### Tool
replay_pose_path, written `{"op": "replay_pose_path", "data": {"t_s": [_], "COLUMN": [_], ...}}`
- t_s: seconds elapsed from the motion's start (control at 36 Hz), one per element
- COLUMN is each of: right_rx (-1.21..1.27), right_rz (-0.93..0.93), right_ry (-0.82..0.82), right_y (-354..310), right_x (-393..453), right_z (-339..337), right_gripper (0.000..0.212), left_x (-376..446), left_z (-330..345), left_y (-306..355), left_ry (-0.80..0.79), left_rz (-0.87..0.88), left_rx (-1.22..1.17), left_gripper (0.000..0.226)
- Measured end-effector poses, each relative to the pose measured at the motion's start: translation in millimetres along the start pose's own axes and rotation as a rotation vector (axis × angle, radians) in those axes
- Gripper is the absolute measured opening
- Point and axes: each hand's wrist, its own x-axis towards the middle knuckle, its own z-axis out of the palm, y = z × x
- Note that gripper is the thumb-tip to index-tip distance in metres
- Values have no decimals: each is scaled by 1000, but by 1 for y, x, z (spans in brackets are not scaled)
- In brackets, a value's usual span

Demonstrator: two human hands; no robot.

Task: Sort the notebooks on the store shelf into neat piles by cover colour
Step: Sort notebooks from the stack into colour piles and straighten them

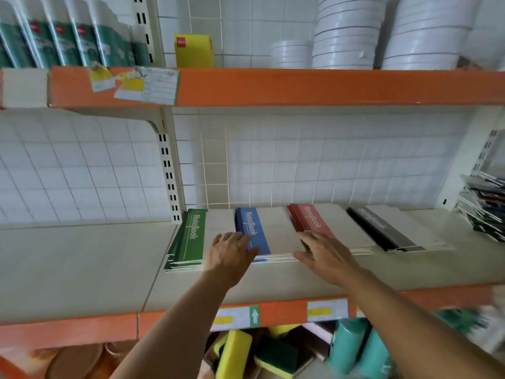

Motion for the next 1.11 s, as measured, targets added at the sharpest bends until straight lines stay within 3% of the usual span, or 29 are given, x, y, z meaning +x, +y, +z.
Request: {"op": "replay_pose_path", "data": {"t_s": [0.28,0.81,1.11], "right_rx": [-52,-134,-152], "right_rz": [136,311,427], "right_ry": [34,16,61], "right_y": [81,279,362], "right_x": [-75,-258,-309], "right_z": [-17,-80,-108], "right_gripper": [56,57,49], "left_x": [-3,-32,-6], "left_z": [9,19,20], "left_y": [103,365,473], "left_ry": [-21,-61,-64], "left_rz": [143,322,449], "left_rx": [-28,23,-25], "left_gripper": [44,45,49]}}
